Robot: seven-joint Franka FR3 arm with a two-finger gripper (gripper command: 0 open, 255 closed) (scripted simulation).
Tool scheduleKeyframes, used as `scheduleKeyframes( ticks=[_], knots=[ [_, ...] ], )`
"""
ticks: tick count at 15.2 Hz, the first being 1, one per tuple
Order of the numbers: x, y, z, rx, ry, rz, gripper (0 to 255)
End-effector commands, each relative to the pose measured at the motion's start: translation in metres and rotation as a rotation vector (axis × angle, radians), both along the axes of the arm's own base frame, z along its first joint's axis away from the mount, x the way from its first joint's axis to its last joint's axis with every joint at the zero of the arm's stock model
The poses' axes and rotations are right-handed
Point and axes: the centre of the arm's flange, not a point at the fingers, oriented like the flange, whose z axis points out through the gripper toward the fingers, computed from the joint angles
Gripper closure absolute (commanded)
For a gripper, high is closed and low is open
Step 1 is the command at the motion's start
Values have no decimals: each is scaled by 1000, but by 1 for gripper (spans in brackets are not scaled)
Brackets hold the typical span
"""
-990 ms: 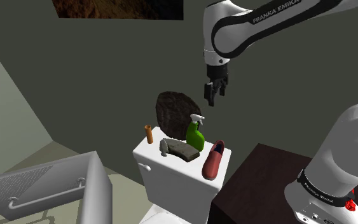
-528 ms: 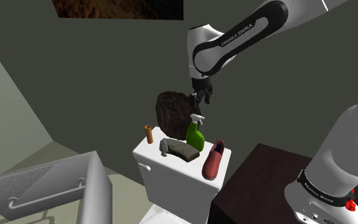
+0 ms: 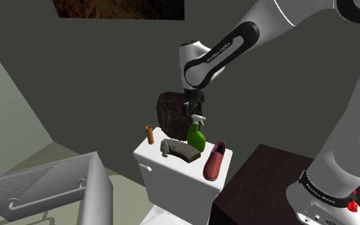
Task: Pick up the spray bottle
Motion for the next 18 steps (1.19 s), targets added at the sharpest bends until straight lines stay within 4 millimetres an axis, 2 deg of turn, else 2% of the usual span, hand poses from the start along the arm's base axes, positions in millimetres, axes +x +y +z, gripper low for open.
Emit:
scheduleKeyframes(
  ticks=[1, 5, 6, 15, 18],
  knots=[
    [2, 0, -10, 0, -1, 0, 0],
    [2, 0, -23, 0, -1, 0, 0],
    [2, 0, -23, 0, -1, 0, 255],
    [2, 0, -23, 0, -1, 0, 255],
    [2, 0, -8, 0, -1, 0, 255]
  ],
)
